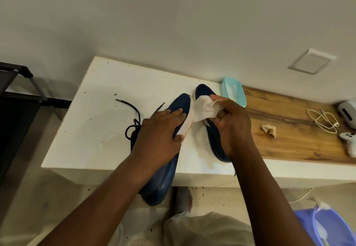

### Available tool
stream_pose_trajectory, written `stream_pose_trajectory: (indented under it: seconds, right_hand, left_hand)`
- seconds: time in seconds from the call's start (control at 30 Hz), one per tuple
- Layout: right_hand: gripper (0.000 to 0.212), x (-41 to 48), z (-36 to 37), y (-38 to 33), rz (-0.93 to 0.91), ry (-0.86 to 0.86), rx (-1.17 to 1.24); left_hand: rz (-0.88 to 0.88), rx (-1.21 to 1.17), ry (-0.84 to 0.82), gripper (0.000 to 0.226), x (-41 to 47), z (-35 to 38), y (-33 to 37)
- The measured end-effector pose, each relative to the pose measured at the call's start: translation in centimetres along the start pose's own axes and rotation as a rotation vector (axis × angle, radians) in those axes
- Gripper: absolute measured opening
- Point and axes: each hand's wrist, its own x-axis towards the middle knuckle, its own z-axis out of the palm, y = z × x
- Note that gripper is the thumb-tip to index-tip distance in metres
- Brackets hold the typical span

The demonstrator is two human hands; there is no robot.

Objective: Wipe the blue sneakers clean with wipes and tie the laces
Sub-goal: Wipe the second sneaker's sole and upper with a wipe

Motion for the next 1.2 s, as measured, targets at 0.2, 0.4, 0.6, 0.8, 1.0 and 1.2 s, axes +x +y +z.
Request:
stream_pose_trajectory:
  seconds: [0.2,0.4,0.6,0.8,1.0,1.2]
  right_hand:
    - [0.026,-0.9,-0.3,4.8,-0.77,-0.208,-0.995]
    - [0.026,2.5,1.1,4.0,-0.6,-0.063,-0.921]
    - [0.027,6.8,3.4,1.3,-0.423,-0.163,-1.093]
    - [0.027,1.6,0.3,3.5,-0.459,-0.089,-1.142]
    - [0.026,4.6,2.1,2.2,-0.467,-0.102,-1.062]
    - [0.028,5.1,2.7,1.9,-0.5,-0.157,-1.095]
  left_hand:
    - [-0.018,-0.133,0.064,0.063,0.1,-0.2,-0.5]
    - [0.016,-0.169,0.015,0.069,0.0,0.6,-0.4]
    - [0.017,-0.147,0.018,0.069,0.1,1.8,-0.1]
    - [0.0,-0.186,0.076,0.067,0.2,2.1,-0.2]
    - [0.007,-0.179,0.08,0.069,0.2,2.5,-0.1]
    - [0.0,-0.19,0.1,0.068,0.2,2.6,-0.7]
